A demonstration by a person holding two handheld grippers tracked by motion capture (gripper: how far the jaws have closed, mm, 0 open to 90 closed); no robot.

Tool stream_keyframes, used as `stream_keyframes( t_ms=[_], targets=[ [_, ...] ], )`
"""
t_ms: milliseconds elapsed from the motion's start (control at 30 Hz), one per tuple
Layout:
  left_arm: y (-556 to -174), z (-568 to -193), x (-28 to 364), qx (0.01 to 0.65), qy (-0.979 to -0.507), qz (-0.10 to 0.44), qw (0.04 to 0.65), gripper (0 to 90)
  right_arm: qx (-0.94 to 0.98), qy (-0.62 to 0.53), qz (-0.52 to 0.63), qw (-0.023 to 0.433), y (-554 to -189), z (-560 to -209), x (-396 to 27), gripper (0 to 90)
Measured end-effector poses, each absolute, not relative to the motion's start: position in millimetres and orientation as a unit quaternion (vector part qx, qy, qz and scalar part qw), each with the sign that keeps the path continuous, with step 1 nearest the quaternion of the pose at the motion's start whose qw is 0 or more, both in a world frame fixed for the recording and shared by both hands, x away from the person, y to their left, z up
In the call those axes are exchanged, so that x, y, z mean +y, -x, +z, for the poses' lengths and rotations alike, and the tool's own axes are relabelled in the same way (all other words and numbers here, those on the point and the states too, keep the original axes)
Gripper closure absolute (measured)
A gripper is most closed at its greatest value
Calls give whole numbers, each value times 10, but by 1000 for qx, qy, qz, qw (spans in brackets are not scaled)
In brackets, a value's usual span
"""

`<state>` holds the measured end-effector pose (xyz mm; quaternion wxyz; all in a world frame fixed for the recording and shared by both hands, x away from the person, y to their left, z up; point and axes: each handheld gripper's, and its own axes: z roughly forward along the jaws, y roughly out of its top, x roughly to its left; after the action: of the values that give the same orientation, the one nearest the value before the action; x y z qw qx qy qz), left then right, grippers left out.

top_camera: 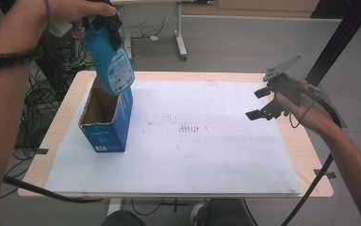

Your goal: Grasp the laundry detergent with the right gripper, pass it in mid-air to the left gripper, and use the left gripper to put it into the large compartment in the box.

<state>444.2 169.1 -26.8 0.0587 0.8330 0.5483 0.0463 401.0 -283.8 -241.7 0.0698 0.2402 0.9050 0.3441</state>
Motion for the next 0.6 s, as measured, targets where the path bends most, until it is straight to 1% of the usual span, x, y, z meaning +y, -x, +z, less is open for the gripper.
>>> stream_keyframes(
  t_ms=[200, 433, 600],
  targets=[
    [-4409, -146, 1853, 588, -805, 51, 67, 354, 905, -239, 344, 73, -3989, -2404, -2876, 6],
    [-4372, -42, 2017, 625, -775, 73, 63, 353, 907, -238, 338, 79, -3967, -2372, -2911, 6],
    [-4358, -8, 2108, 650, -754, 72, 61, 353, 907, -238, 337, 80, -3956, -2361, -2933, 6]
  ],
)
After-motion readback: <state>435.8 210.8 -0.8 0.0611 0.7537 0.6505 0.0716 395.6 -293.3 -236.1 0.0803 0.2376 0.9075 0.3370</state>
